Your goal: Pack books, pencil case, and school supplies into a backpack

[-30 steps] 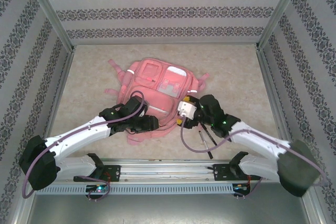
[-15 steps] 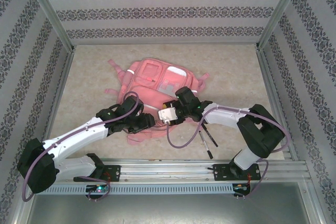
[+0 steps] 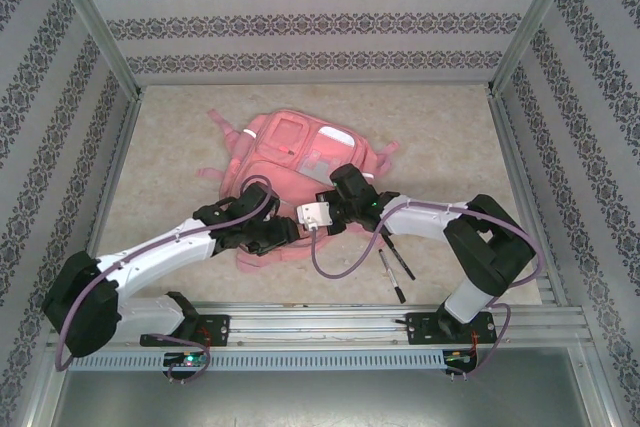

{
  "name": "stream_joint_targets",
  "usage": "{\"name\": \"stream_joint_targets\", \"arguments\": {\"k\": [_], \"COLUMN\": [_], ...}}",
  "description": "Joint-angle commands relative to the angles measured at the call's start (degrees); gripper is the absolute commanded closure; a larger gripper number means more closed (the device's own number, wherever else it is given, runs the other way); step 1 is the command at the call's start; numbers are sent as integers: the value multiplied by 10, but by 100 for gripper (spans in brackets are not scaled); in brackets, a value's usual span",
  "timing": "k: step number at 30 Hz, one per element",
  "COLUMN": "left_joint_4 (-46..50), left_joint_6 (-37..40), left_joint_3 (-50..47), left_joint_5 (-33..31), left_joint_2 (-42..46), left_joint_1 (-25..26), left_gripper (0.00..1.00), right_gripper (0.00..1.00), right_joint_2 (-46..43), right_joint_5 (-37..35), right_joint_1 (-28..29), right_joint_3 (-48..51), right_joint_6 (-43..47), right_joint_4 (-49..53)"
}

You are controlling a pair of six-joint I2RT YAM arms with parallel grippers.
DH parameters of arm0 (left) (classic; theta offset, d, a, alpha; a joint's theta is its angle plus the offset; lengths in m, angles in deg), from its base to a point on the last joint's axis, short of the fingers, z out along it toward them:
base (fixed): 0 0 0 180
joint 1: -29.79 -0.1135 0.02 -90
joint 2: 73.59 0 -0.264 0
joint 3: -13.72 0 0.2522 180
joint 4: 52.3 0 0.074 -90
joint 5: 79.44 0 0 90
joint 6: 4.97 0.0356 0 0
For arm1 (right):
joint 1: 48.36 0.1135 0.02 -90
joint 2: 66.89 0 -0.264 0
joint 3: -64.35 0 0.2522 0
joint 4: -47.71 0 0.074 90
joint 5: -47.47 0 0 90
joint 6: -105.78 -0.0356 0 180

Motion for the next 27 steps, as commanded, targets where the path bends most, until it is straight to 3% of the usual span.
{"name": "stream_joint_targets", "arguments": {"k": [1, 11, 14, 18, 23, 27], "left_joint_4": [-16, 5, 3, 11, 87, 101], "left_joint_6": [8, 54, 62, 87, 149, 224], "left_joint_3": [36, 93, 96, 98, 110, 101], "left_joint_5": [-13, -70, -78, -73, -132, -111], "left_joint_2": [-16, -71, -82, -94, -84, -47], "left_joint_1": [-6, -7, -7, -7, -9, -31], "left_gripper": [47, 48, 58, 79, 98, 100], "right_gripper": [100, 100, 100, 100, 100, 100], "right_joint_2": [-26, -46, -50, -53, -66, -89], "right_joint_5": [55, 92, 95, 94, 100, 105], "right_joint_1": [-10, -15, -15, -16, -27, -43], "right_joint_3": [-12, -28, -27, -23, -15, -15], "right_joint_6": [-52, -106, -114, -115, -102, -33], "right_joint_4": [-25, -27, -29, -29, -17, 60]}}
